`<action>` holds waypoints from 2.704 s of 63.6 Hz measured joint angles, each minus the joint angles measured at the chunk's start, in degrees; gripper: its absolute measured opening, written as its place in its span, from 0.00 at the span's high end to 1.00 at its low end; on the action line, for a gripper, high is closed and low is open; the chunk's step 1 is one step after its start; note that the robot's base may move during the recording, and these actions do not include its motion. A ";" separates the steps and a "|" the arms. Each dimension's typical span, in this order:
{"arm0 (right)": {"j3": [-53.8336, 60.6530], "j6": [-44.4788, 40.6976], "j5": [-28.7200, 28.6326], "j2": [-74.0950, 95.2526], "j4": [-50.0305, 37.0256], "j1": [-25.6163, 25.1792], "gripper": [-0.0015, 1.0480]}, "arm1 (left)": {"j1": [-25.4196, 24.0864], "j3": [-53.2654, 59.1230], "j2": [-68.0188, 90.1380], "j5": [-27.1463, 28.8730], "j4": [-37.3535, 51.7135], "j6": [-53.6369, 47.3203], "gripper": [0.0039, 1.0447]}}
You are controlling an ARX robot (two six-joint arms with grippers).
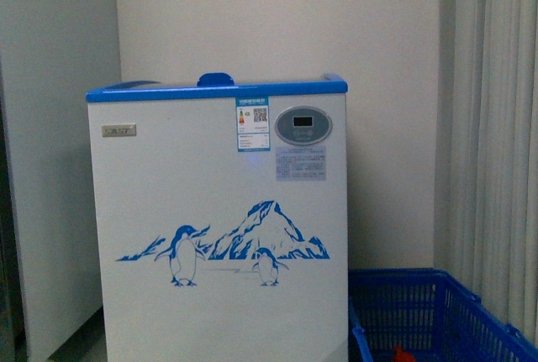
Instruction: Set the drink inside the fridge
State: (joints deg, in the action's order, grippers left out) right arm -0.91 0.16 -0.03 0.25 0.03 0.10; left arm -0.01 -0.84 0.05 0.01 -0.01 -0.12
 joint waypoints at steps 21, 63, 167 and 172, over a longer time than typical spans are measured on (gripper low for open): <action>0.02 0.00 0.00 0.00 0.00 0.00 0.07 | 0.00 0.00 0.00 0.00 0.00 0.00 0.08; 0.00 0.00 0.00 0.00 0.00 0.00 0.07 | 0.00 0.00 0.00 0.00 0.00 0.00 0.08; 0.00 0.00 0.02 0.00 0.00 0.00 0.07 | 0.00 0.00 0.02 -0.02 0.00 0.00 0.08; -3.69 3.56 9.51 6.32 9.27 1.27 0.07 | 0.00 0.00 0.02 0.00 0.00 0.00 0.08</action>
State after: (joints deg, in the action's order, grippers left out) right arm -4.60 3.73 9.48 6.57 9.30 1.37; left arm -0.01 -0.84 0.08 0.01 -0.01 -0.12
